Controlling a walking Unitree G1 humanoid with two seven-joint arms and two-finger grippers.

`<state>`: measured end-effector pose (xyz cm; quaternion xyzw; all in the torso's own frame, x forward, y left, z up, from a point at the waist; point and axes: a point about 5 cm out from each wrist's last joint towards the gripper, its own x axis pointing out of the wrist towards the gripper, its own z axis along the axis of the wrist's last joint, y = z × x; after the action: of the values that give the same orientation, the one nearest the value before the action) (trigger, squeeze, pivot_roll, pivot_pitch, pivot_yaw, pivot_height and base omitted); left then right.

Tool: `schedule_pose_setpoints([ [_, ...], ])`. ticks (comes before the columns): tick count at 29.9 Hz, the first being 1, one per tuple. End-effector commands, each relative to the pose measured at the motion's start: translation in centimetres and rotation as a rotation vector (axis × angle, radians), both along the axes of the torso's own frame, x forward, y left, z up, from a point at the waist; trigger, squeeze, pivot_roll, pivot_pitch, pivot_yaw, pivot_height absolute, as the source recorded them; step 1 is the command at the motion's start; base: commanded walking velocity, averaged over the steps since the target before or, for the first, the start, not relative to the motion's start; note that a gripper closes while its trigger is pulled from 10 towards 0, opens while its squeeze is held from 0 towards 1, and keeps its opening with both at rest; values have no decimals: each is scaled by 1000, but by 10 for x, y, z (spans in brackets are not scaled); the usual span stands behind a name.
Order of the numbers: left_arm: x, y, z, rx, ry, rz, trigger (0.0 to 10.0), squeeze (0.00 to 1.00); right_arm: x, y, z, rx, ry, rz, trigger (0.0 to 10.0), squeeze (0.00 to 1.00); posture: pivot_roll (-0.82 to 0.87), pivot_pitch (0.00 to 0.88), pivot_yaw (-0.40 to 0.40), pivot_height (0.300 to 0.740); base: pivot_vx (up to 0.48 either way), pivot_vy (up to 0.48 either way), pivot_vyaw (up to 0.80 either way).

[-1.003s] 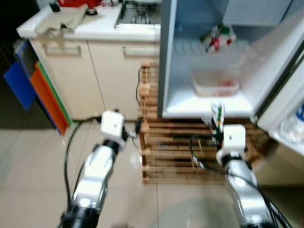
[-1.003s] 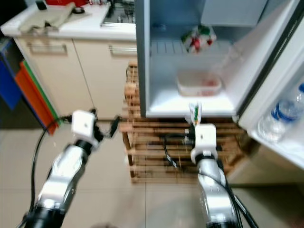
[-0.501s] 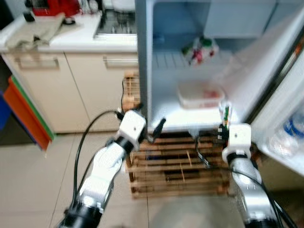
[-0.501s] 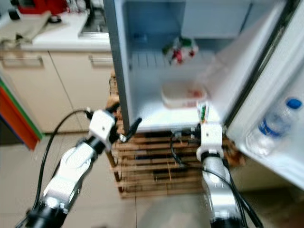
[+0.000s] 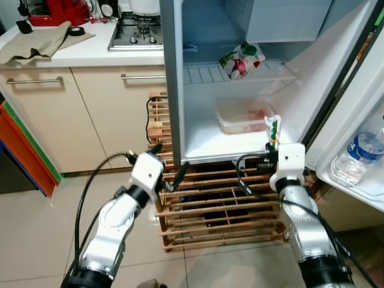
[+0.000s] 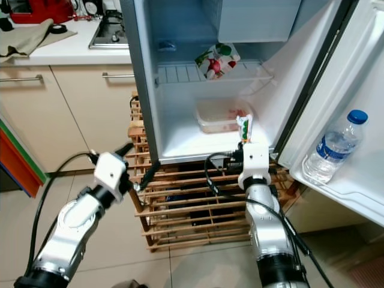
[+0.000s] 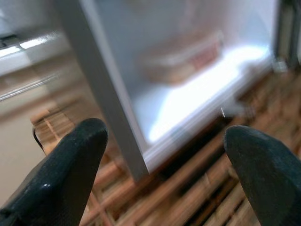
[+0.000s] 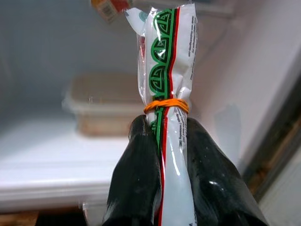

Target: Restocking fridge

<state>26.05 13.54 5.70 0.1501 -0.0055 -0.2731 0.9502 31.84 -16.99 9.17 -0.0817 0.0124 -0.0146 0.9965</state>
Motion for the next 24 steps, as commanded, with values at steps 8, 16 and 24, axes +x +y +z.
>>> schedule_pose_setpoints([
  [8, -22, 0, -26, 43, 62, 46, 10000, 0, 41, 17, 29, 28, -57, 71, 10000, 0, 52, 0, -14, 740, 0, 0, 0],
  [16, -9, -9, -7, -6, -5, 68, 10000, 0, 52, 33, 31, 55, -46, 126, 10000, 0, 108, 0, -8, 740, 0, 0, 0],
  [24, -23, -14, 20, -51, -66, -66, 10000, 0, 55, 48, 30, 42, -26, 168, 10000, 0, 152, 72, -7, 740, 0, 0, 0],
])
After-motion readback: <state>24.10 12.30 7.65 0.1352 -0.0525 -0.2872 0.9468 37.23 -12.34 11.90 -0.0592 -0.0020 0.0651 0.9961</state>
